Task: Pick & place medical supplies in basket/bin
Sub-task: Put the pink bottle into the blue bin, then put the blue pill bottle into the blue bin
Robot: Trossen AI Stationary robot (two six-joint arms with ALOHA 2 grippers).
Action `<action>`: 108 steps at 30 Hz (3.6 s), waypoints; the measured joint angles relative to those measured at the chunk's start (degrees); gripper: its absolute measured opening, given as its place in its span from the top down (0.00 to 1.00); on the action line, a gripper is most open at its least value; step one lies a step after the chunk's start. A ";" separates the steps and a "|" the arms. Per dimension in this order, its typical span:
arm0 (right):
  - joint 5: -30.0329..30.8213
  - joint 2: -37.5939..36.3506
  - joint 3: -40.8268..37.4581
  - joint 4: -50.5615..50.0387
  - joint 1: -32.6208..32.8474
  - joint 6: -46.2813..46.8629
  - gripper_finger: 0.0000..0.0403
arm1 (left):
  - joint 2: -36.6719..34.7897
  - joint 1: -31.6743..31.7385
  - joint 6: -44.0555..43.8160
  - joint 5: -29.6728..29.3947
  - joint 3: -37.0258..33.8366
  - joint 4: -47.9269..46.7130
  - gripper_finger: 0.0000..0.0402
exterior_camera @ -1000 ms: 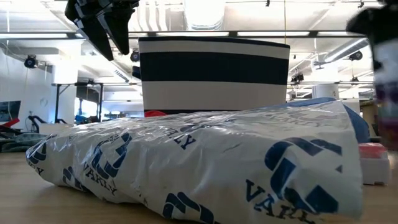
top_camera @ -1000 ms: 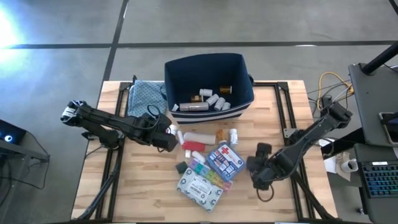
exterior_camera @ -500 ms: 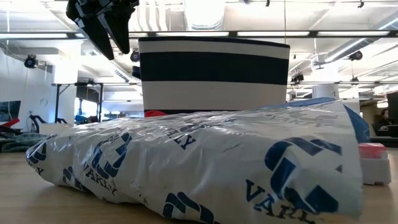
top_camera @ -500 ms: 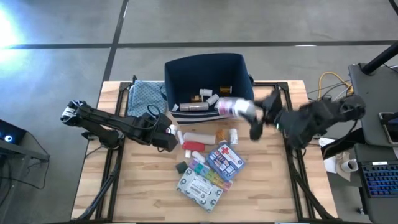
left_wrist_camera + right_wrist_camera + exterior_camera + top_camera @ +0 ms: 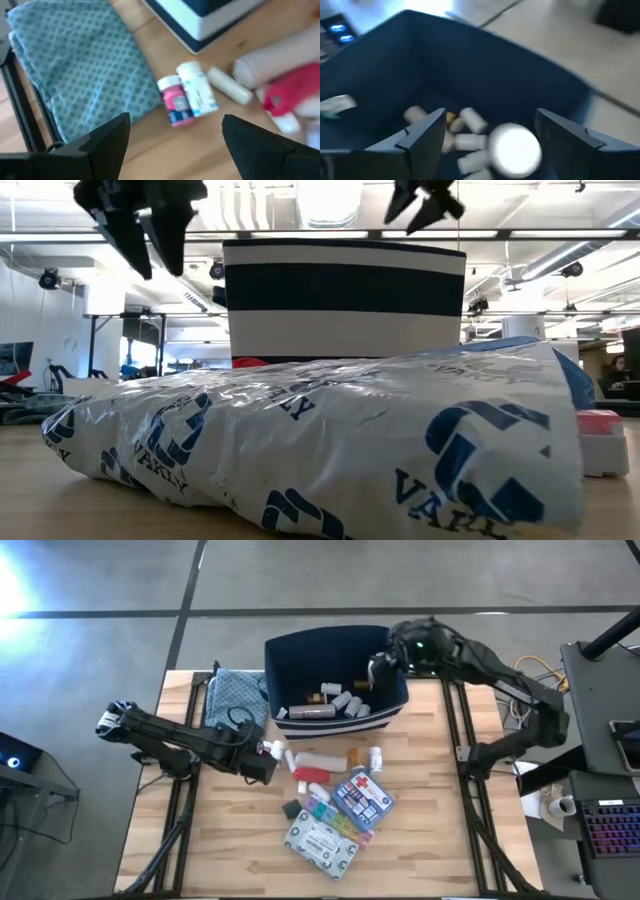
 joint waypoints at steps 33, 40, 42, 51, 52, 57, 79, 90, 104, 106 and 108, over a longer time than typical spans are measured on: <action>-2.09 1.65 -3.14 2.56 5.39 -5.51 0.29 | 0.05 9.63 -13.79 6.33 -32.18 40.84 0.49; -1.78 1.65 -4.70 2.56 5.39 -3.42 0.29 | 1.26 9.63 -11.06 6.77 -36.64 51.93 0.51; -1.79 1.65 -5.02 2.58 5.39 -2.94 0.29 | 1.38 9.63 -11.06 6.91 -37.24 51.53 0.51; -1.93 1.65 -6.02 2.54 5.39 -2.49 0.29 | 1.36 9.55 -9.37 8.43 -37.10 51.36 0.56; -1.94 1.65 -6.08 2.54 5.39 -2.51 0.29 | 1.32 9.54 -8.45 9.40 -36.65 51.53 0.59; -1.95 1.65 -6.12 2.62 5.39 -2.58 0.29 | 1.17 8.78 -4.53 11.17 -33.51 51.32 0.66; -2.00 1.65 -7.08 6.63 5.28 -7.20 0.29 | -1.81 5.05 29.81 -7.06 17.25 24.86 0.63; -2.02 0.65 -6.99 2.66 5.44 -5.28 0.29 | 1.74 25.56 54.42 -4.41 17.10 46.03 0.48; -2.08 -2.59 -7.67 0.66 8.52 -4.48 0.29 | 0.92 21.26 49.34 -1.57 13.51 39.30 0.33; -2.09 -4.82 -7.67 0.88 10.80 -5.71 0.29 | -0.79 18.08 47.69 -1.61 13.30 38.45 0.33; -2.13 -7.17 -7.67 0.68 13.38 -6.42 0.29 | -2.40 14.76 46.96 -1.61 12.95 38.53 0.33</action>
